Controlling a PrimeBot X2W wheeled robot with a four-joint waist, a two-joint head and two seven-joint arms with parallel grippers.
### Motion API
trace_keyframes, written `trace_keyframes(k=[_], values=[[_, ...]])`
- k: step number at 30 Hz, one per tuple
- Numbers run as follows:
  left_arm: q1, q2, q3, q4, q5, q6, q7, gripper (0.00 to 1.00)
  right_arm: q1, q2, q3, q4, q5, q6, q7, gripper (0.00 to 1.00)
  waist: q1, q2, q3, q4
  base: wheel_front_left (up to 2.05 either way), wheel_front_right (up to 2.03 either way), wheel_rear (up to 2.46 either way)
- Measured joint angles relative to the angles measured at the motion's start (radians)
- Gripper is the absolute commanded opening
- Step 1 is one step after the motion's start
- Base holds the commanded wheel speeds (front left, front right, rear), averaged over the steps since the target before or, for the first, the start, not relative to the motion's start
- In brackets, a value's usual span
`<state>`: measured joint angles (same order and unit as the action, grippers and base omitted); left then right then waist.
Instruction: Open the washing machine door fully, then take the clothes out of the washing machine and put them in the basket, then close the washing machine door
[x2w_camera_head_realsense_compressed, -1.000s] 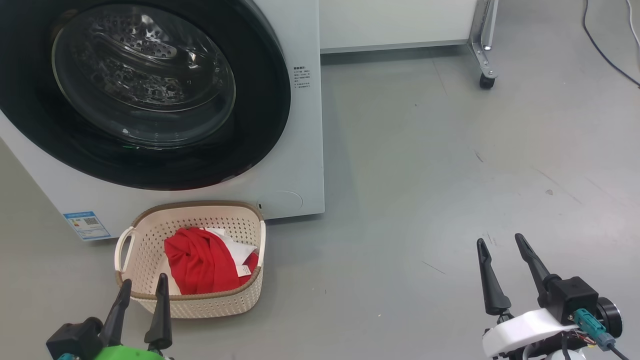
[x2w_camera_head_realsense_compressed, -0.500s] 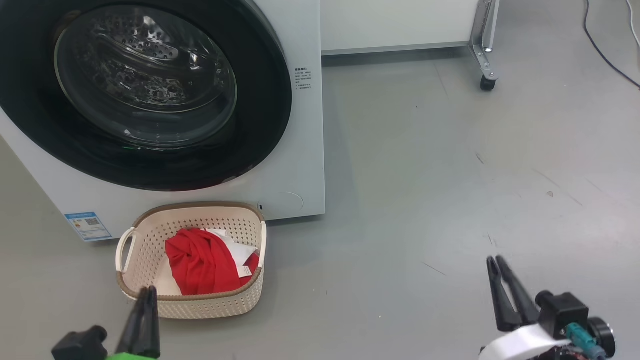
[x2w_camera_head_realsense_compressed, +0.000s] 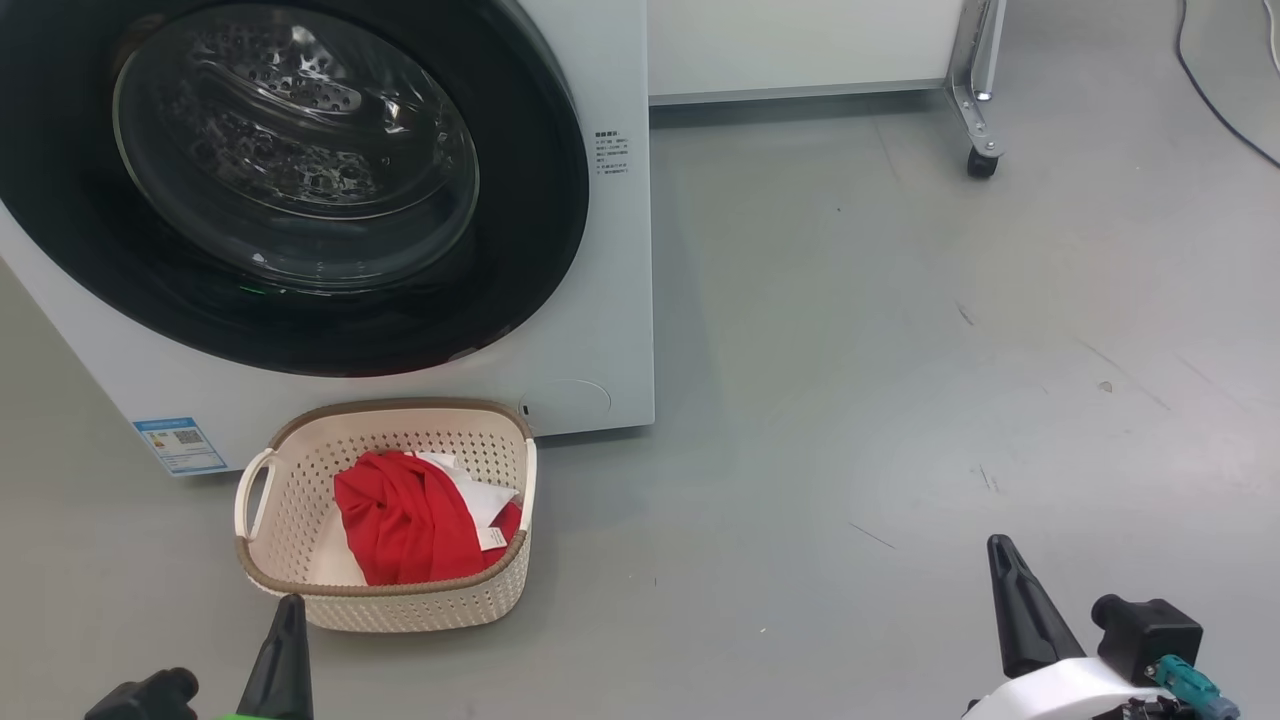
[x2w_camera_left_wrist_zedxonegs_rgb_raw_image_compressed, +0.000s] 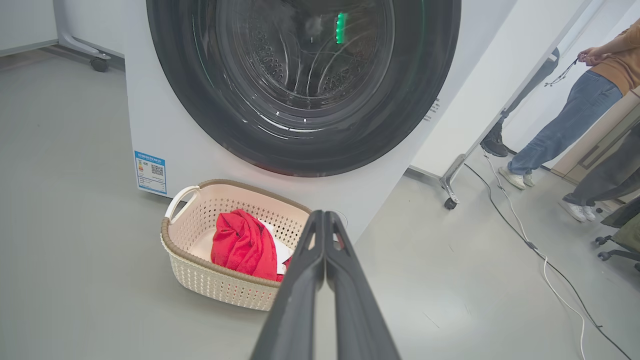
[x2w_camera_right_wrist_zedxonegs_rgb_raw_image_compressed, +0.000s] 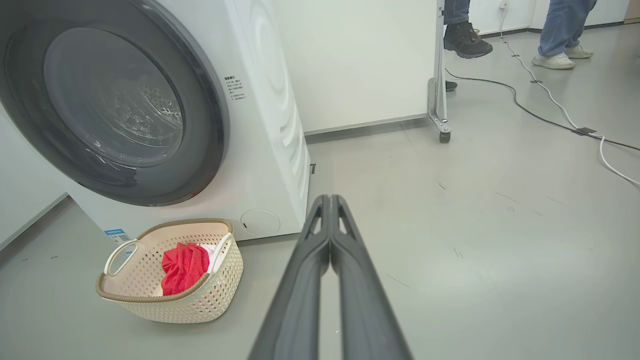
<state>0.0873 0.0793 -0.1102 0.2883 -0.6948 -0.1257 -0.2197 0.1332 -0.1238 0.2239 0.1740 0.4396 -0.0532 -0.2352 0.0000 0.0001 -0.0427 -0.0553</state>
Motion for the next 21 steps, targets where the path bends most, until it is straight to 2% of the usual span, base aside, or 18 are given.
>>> trace_keyframes(k=[4,21], values=[[-0.001,-0.001,0.010,-0.001,-0.044,0.000,0.017,0.00,-0.002,0.005,-0.020,-0.001,0.081,0.010,0.015,0.00,0.0000,0.0000,0.003,0.003,0.00,0.00,0.00],[-0.015,-0.007,0.041,-0.004,-0.209,0.000,0.076,0.00,-0.026,0.015,-0.075,0.002,0.286,0.034,0.073,0.00,0.0000,0.0000,0.011,0.014,0.00,0.00,0.00]])
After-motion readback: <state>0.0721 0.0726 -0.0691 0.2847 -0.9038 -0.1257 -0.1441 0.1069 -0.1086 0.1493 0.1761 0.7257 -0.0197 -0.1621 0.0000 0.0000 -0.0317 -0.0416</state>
